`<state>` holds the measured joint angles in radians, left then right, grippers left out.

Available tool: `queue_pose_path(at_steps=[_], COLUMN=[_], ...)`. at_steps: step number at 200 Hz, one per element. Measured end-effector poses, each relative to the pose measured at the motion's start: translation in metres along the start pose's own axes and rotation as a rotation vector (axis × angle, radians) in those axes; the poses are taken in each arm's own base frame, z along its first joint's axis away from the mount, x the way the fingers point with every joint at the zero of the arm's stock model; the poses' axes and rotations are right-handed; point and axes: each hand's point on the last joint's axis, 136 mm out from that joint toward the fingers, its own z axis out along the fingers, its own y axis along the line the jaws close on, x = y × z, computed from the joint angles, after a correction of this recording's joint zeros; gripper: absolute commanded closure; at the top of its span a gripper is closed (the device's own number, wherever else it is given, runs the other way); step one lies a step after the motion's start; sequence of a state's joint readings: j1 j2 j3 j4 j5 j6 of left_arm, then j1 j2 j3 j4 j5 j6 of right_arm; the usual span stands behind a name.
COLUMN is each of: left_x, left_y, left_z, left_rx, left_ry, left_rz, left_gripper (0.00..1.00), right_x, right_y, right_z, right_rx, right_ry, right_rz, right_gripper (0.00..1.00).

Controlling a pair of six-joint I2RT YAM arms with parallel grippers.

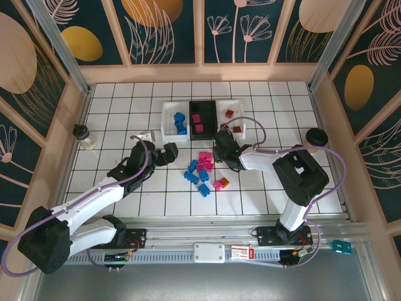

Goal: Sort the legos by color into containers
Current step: Pick up the lego from the center of the table, then place the lego in the container.

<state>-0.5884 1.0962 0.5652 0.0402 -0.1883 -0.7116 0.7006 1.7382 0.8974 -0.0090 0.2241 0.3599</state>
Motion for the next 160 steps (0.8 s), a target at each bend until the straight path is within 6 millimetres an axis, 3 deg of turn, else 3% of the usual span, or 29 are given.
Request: queue_pose_path(at_steps=[40,67,95,116,141,160], left_x=[0.000,0.001,0.001,0.002,0.002,0.004], left_y=[0.001,0.002,0.003,0.004,0.004,0.005], left_z=[0.000,0.000,0.000,0.000,0.000,0.000], left_rx=[-0.003,-0.008,-0.011,-0.017,-0.018,-0.022], left_ry=[-0.001,0.003,0.005,0.006,0.008,0.012], left_rz=[0.000,0.001,0.002,0.002,0.003,0.004], left_gripper=[0.01,0.01,0.01,0.01,0.01,0.01], right_x=[-0.001,-0.009,-0.051,-0.087,-0.124,-0.142], right_y=[0.005,0.012,0.019,0.009,-0.016,-0.034], right_z=[-0.003,-0.026,-0.072,-0.092,-0.086,-0.062], right_rx=[-0.004,-0.054,-0.126,-0.138,-0.095,-0.046], right_ry=[-0.010,-0.051,-0.194,-0.285,-0.337,-0.331], right_rz=[-0.026,-0.028,0.014,0.063,0.116,0.140], right_gripper=[0.86,0.88,0.88,0.89,0.89,0.88])
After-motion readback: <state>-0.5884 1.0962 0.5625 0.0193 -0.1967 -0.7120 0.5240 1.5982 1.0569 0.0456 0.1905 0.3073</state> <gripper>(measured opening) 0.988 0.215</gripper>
